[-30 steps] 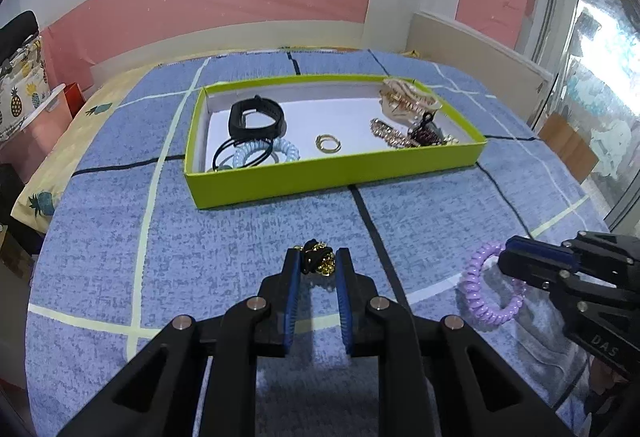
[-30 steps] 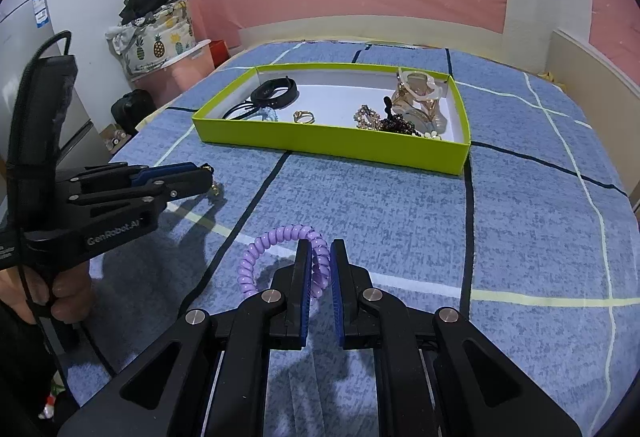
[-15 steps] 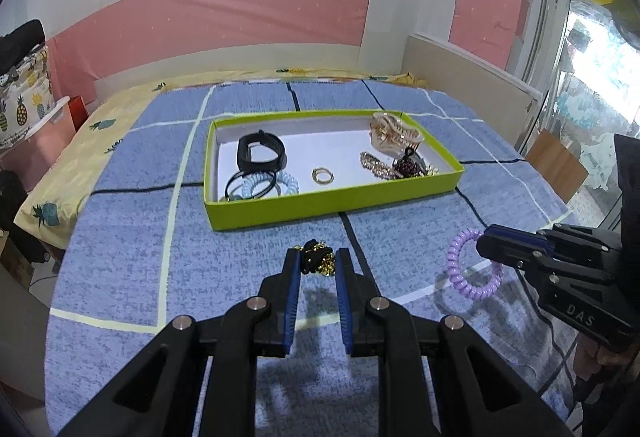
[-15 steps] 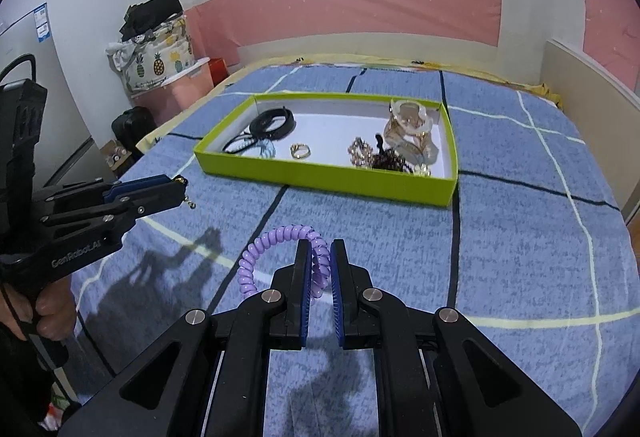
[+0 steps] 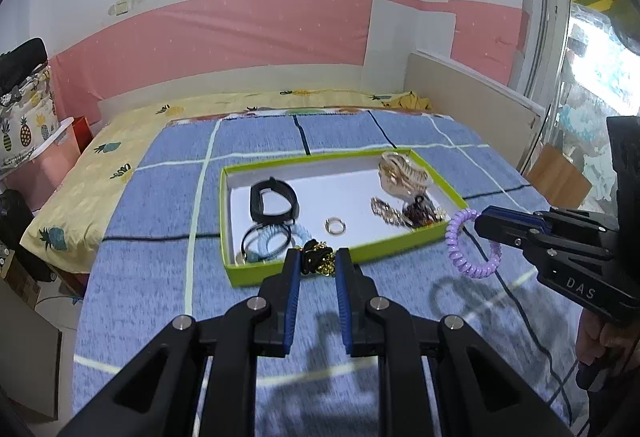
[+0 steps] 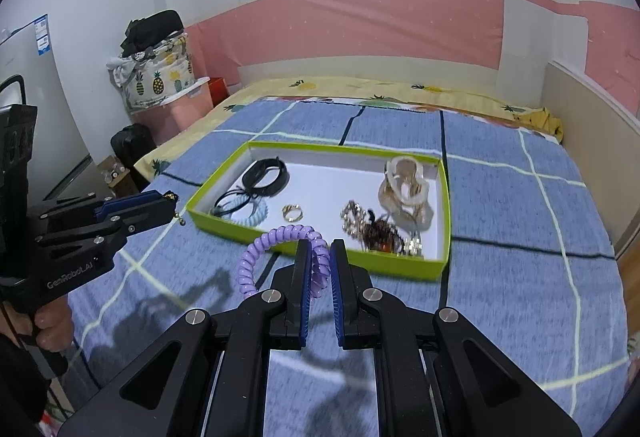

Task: Organize jewelry
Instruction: 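Carry the brooch and purple coil tie into the green box and release both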

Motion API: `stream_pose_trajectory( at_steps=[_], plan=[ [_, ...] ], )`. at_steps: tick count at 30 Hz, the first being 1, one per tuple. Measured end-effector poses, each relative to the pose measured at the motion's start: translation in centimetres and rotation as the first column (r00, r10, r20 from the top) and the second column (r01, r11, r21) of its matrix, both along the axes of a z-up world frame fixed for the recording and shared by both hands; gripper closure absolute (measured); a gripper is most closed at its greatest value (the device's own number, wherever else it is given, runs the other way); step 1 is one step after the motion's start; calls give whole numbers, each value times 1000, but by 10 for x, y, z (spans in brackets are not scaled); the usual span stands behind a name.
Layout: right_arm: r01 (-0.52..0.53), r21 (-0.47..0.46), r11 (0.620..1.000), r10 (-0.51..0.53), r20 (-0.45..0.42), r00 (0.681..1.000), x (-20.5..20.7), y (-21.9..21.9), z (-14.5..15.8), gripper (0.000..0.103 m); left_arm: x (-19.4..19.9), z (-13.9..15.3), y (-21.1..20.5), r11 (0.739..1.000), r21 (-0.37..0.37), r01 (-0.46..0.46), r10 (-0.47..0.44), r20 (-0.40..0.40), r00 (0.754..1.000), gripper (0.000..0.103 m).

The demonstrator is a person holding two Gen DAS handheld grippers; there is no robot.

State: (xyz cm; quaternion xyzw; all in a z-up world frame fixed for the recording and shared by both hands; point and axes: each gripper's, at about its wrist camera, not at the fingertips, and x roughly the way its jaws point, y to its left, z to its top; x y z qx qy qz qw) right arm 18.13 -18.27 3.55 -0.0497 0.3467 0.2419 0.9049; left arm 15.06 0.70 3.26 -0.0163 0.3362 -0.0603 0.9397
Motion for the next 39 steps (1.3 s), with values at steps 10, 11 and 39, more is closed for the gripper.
stream_pose_trajectory(
  at_steps=[10,11,39],
  plan=[
    [2,-21,1000,-2,-17,1000,52,15,-5,94,42,0,5,1000,9,11,-11,-9,1000,85],
    [3,-24,1000,-4,-18,1000,54,16,-6,94,46,-1,7,1000,12,5,-5,-10,1000,85],
    [24,-141,990,-45,-148,988,140,45,-64,94,117,-58,40,997,39,-60,65,-167,984,84]
  ],
)
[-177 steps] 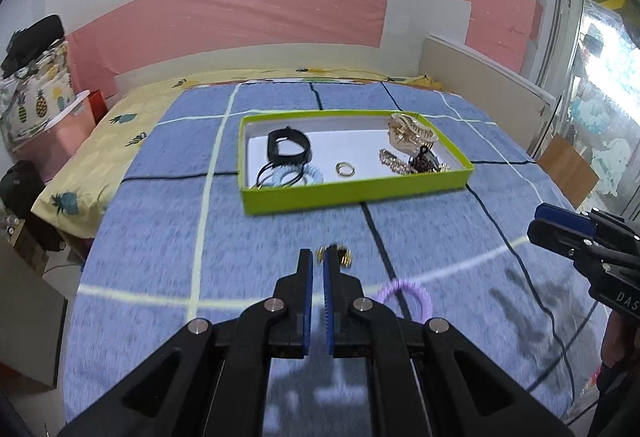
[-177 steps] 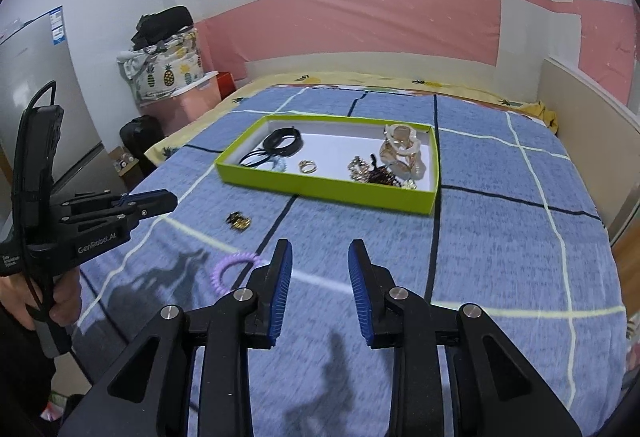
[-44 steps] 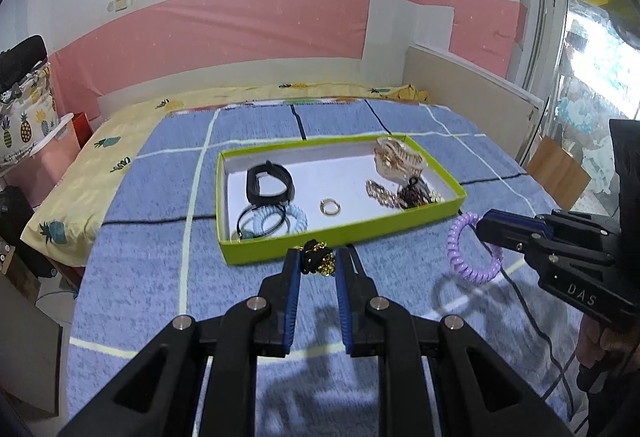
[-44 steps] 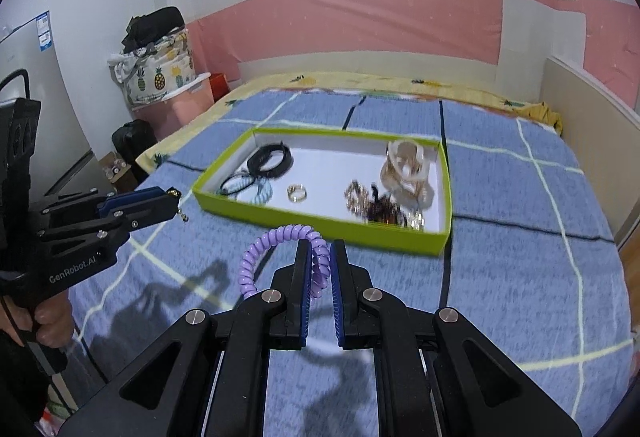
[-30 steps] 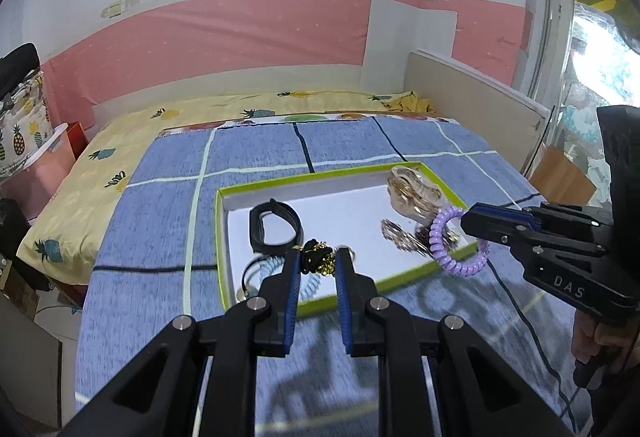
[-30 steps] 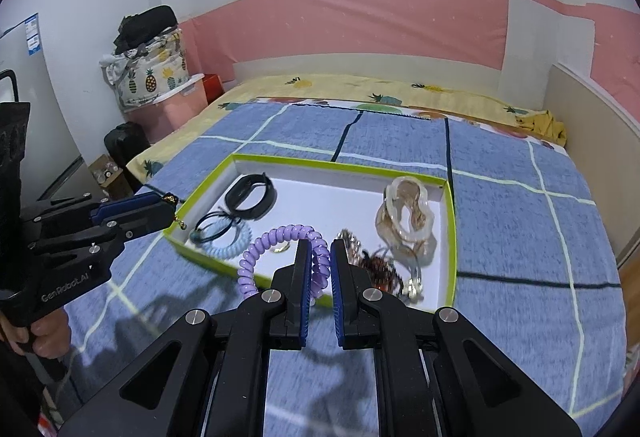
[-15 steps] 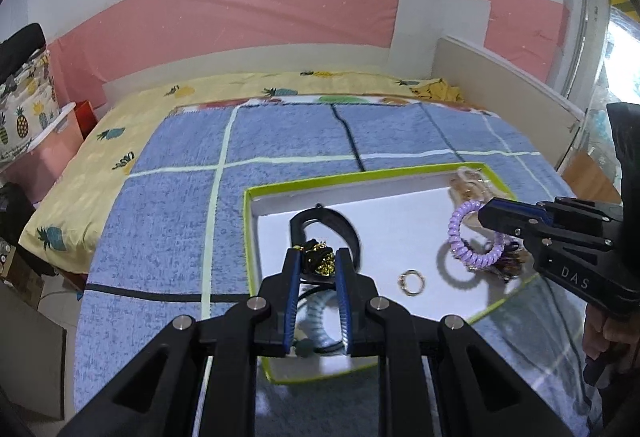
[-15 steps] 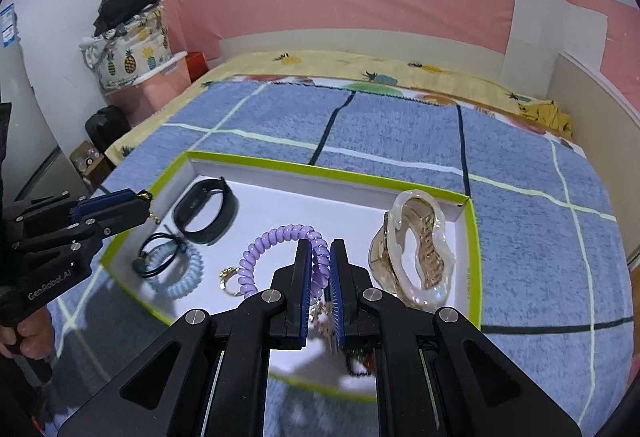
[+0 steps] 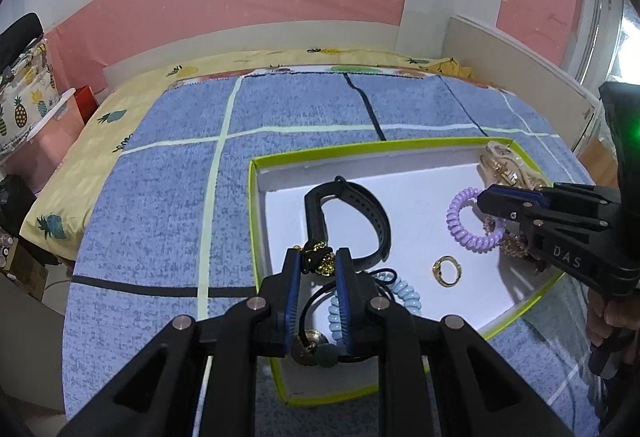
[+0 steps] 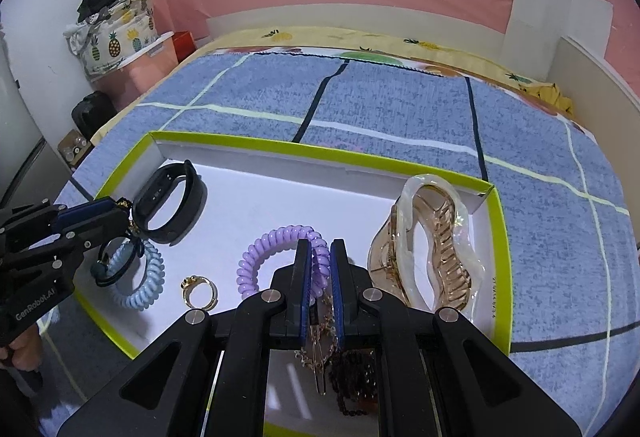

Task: Organize jewelry
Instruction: 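Carry the brooch and purple coil tie into the green box and release both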

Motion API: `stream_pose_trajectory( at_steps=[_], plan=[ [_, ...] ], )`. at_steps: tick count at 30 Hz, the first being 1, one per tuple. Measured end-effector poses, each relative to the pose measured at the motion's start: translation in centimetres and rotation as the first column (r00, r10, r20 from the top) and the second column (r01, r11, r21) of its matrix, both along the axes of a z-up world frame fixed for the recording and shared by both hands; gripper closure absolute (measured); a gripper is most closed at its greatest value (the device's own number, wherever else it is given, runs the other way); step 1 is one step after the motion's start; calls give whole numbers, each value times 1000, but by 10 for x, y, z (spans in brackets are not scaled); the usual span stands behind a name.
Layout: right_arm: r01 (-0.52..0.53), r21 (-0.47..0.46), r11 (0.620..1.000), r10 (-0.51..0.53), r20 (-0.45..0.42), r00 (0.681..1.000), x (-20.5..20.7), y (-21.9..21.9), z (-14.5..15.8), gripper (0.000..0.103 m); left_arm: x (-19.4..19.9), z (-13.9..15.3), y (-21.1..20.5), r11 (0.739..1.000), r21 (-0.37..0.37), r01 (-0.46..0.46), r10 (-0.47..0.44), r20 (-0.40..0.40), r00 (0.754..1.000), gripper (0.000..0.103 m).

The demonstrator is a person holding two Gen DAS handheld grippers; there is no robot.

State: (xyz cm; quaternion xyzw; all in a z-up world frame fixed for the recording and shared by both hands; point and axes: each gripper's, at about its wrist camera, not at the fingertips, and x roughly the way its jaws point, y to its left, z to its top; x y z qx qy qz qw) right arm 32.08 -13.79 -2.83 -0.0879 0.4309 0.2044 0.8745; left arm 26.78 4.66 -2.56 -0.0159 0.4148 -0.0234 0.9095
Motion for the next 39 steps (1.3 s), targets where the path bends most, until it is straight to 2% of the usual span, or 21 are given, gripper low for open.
stream_pose_trajectory(
  at_steps=[7,9,23,27,39],
  plan=[
    [-19,0,1000,19,-26,999,2,4,-2,91,3,-3,1,1000,-12,2,-2,-17,1000,83],
    [-23,-2,1000,23,-24,999,1,4,-2,88,3,-3,0,1000,-6,1,-1,-19,1000,83],
    [-43,34,999,42,15,999,-29,-3,20,85,-8,5,-2,1000,2,1,-1,-6,1000,83],
    [-39,54,998,38,32,999,-45,-10,28,77,-21,14,-1,1000,-1,-10,10,12,1000,83],
    [-2,84,996,-8,115,993,-121,-43,60,76,-92,43,-11,999,-14,-29,30,83,996,82]
  ],
)
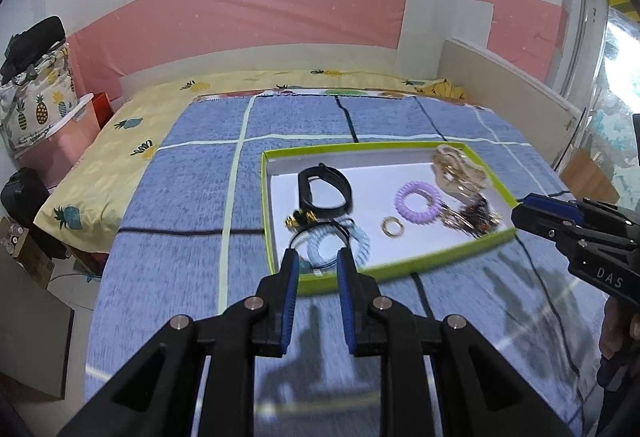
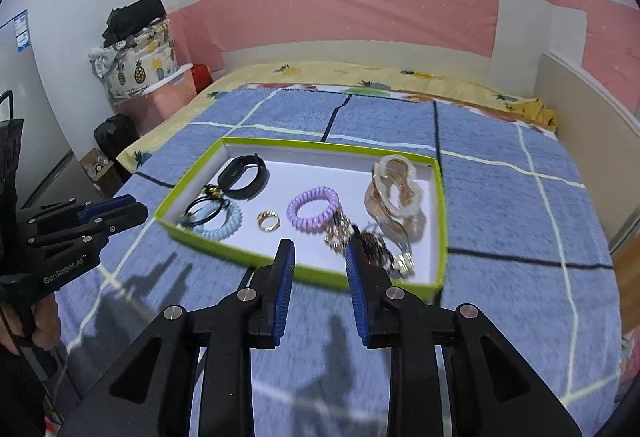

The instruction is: Organize jewelry

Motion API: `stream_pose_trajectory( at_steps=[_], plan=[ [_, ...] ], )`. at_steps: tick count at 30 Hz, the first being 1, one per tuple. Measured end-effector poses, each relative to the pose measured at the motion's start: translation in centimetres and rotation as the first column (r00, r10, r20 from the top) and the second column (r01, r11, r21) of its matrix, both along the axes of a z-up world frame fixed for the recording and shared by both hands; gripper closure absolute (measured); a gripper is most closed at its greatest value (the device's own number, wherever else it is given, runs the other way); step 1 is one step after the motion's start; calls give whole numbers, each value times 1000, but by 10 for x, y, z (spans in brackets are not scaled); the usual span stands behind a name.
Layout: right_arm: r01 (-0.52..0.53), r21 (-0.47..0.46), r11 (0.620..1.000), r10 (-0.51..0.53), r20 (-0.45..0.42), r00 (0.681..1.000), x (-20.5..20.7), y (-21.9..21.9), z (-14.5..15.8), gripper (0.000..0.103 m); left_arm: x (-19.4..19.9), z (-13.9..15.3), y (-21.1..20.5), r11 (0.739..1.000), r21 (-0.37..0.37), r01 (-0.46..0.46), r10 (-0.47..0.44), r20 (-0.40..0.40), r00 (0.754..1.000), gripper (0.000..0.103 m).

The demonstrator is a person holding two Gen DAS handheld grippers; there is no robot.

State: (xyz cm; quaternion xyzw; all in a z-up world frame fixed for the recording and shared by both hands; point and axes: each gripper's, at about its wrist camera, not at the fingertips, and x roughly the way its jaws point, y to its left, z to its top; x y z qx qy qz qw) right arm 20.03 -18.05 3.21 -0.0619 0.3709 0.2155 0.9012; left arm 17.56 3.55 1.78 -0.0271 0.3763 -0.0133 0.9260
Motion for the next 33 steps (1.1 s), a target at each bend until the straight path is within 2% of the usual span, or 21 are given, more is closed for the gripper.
stream_pose_trajectory(
  at_steps=[7,10,18,24,33],
  plan=[
    [5,9,1000,-6,40,999,-49,-10,8,73,-49,9,-10,1000,-6,-11,11,33,999,82],
    [6,11,1000,-7,49,999,-67,-13,9,68,-69,10,-13,1000,-6,-21,21,43,999,82],
    [31,26,999,-33,56,998,-108,-24,6,68,-106,14,-23,999,-1,-35,35,76,996,82],
    [36,29,999,-38,60,997,-131,-25,4,68,-120,10,-31,1000,6,-31,30,72,997,82],
    [42,20,999,-43,50,998,-136,-28,-3,68,-130,4,-38,1000,2,-15,15,60,998,82]
  ],
)
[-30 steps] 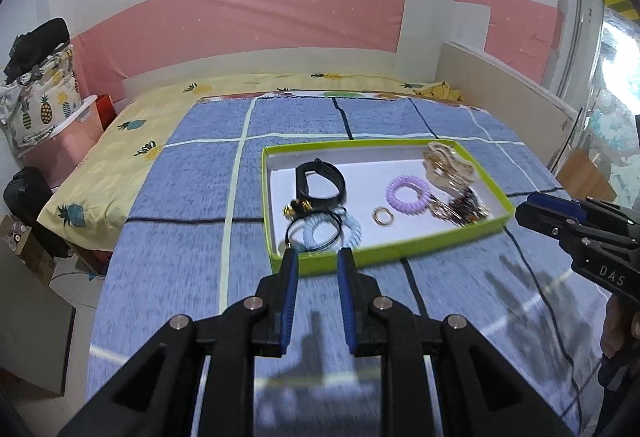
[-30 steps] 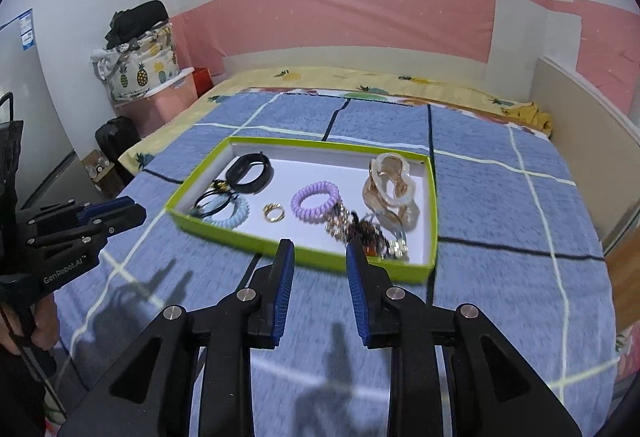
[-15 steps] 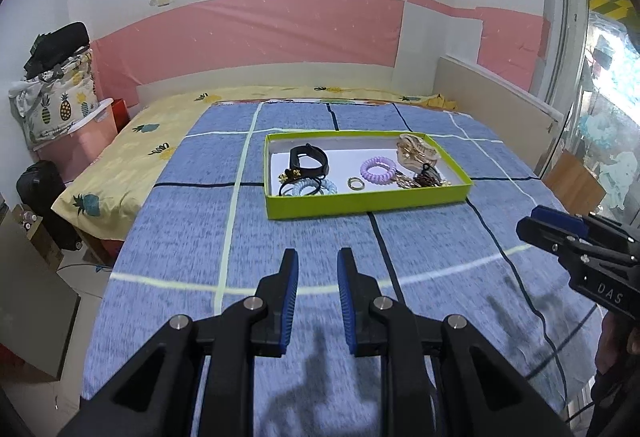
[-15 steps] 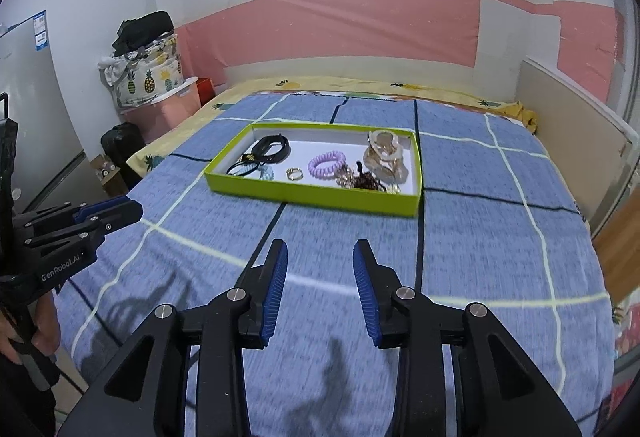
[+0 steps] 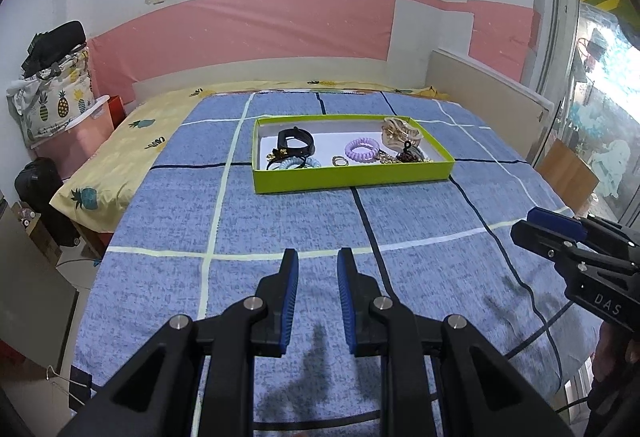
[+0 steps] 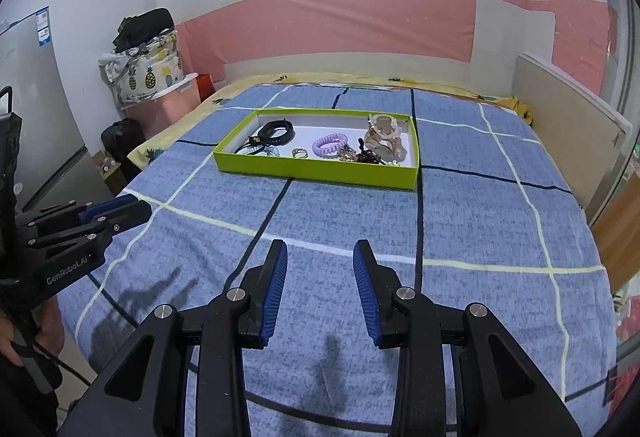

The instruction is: Organize jewelry

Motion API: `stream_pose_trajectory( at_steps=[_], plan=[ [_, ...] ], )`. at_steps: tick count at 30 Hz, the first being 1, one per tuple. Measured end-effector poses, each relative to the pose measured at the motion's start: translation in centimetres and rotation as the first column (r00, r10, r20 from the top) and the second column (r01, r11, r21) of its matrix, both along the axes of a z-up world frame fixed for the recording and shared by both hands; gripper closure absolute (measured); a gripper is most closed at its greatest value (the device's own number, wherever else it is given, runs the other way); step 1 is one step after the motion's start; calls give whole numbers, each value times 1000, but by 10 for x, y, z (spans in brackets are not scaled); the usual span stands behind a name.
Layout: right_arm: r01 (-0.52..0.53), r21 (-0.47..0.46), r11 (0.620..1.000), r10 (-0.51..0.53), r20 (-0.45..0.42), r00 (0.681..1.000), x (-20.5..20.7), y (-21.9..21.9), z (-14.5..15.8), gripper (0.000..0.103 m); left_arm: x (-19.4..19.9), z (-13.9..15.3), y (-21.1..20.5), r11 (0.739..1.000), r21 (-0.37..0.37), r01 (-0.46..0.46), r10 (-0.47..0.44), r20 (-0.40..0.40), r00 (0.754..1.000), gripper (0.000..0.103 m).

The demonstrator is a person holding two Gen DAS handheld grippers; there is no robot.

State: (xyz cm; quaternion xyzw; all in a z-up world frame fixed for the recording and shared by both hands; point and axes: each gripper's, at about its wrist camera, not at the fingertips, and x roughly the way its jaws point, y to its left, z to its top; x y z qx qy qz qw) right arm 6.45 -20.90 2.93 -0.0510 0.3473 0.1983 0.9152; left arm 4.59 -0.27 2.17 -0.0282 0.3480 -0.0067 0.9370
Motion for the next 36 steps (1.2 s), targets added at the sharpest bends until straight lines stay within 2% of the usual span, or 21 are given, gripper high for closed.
stream_pose_trajectory(
  at_steps=[13,36],
  plan=[
    [12,-10,1000,-12,-11,1000,6,0,-3,68,7,-6,3,999,-42,3,-4,-20,1000,82],
    [12,-11,1000,-13,-15,1000,7,1,-5,68,6,-6,1,999,-33,3,-4,-21,1000,82]
  ],
)
